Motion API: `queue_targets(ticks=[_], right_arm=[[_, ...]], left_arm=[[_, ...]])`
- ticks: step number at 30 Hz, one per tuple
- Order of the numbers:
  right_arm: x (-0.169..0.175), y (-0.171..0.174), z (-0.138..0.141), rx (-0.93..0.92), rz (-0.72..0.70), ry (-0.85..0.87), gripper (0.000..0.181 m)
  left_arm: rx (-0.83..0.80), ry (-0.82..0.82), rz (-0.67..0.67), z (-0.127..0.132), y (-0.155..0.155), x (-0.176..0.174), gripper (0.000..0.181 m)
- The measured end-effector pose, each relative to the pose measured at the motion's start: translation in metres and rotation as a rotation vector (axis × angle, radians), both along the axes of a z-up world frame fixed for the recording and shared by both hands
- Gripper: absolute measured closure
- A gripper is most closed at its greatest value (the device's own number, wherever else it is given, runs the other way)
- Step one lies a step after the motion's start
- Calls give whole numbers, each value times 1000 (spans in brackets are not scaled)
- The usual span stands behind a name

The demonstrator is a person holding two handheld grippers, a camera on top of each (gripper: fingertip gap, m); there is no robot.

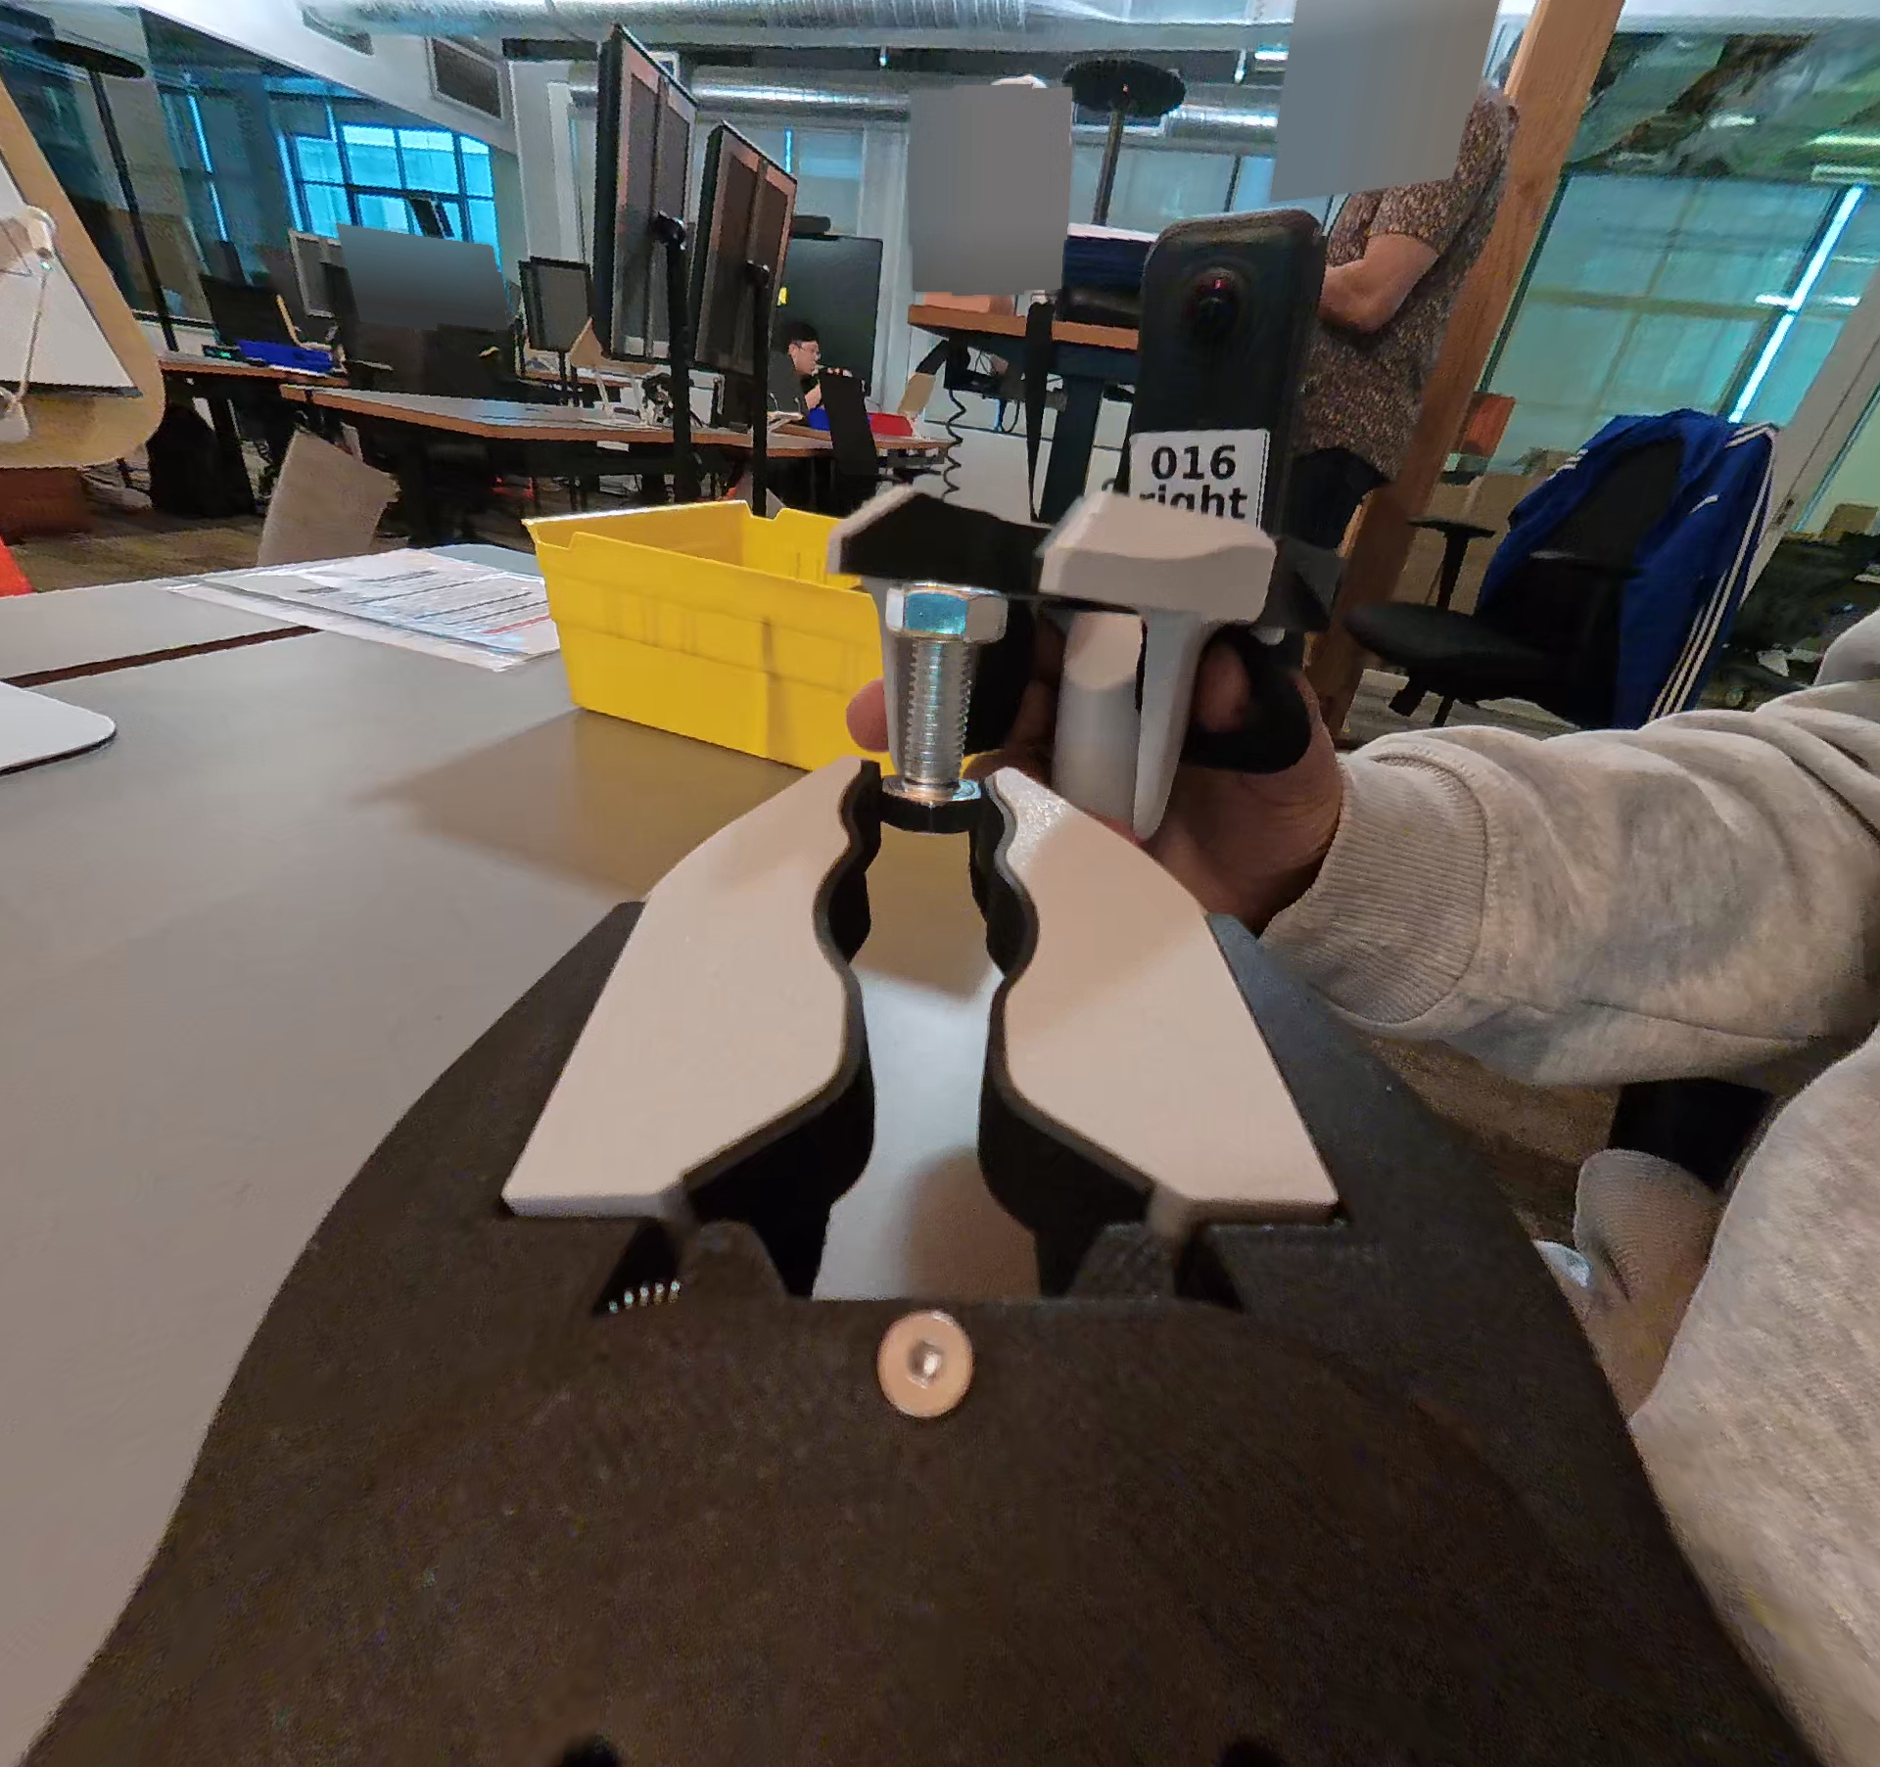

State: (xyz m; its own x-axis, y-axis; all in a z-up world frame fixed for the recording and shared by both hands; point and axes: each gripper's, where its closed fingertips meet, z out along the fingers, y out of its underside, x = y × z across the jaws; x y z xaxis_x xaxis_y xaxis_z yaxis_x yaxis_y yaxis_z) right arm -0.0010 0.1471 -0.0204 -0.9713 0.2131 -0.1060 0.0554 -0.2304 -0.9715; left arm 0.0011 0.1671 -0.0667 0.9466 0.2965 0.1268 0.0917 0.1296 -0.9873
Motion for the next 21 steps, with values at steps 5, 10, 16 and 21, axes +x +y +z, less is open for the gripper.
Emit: queue_targets(ticks=[5, 10, 16, 21], right_arm=[[-1, -1, -6, 45, -30, 18, 151], [-16, 13, -6, 58, -139, 24, 167], [-10, 12, -2, 28, -95, 11, 162], [-5, 3, -4, 27, -52, 6, 160]], left_arm=[[25, -1, 6, 5, -2, -2, 162], [60, -15, 18, 9, -7, -6, 162], [55, -22, 9, 5, -4, -7, 162], [60, -25, 10, 6, -6, -6, 162]])
